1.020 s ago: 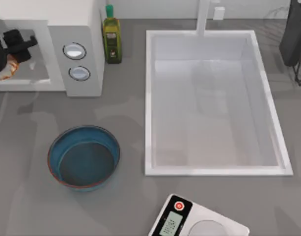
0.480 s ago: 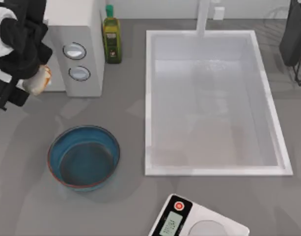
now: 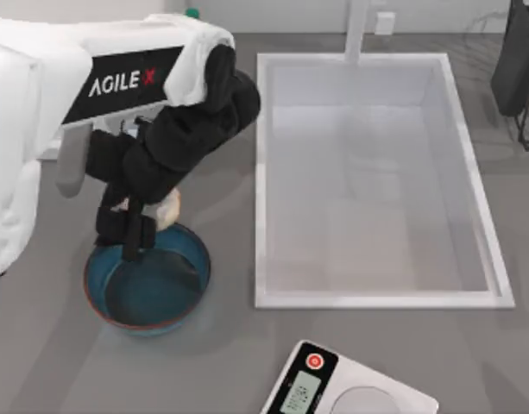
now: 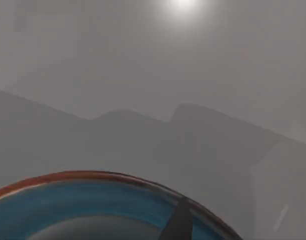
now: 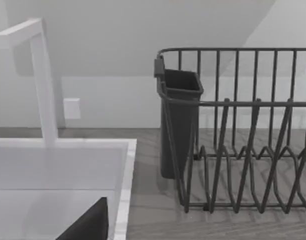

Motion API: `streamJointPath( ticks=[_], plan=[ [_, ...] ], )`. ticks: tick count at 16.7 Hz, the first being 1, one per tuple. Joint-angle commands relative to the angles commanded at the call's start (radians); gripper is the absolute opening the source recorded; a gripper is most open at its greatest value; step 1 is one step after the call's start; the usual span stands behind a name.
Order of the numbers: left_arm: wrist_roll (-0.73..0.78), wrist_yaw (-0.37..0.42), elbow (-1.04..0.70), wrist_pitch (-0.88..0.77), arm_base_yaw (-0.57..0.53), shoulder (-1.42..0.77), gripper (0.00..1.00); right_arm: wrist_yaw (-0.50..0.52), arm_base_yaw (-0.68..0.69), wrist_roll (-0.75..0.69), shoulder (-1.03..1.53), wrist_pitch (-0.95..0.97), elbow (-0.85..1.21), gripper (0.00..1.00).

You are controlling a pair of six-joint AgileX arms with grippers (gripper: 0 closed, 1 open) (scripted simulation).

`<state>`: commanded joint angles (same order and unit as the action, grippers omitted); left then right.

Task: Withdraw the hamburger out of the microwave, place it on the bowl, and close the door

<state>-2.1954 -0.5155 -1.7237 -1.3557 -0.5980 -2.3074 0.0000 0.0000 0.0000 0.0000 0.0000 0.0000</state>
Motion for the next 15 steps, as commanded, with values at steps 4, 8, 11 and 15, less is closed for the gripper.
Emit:
streamJointPath(
  ticks=[4, 8, 11, 15],
  plan=[
    [-0.286, -0.063, -0.083, -0.292, -0.075, -0.101, 0.00, 0.000, 0.000, 0.000, 0.000, 0.000, 0.000, 1.00],
    [-0.409, -0.091, -0.120, -0.420, -0.108, -0.153, 0.00, 0.000, 0.000, 0.000, 0.000, 0.000, 0.000, 1.00],
    [-0.415, -0.093, -0.123, -0.427, -0.110, -0.156, 0.00, 0.000, 0.000, 0.000, 0.000, 0.000, 0.000, 1.00],
    [-0.411, -0.091, -0.160, -0.382, -0.099, -0.188, 0.00, 0.000, 0.000, 0.000, 0.000, 0.000, 0.000, 1.00]
  ],
)
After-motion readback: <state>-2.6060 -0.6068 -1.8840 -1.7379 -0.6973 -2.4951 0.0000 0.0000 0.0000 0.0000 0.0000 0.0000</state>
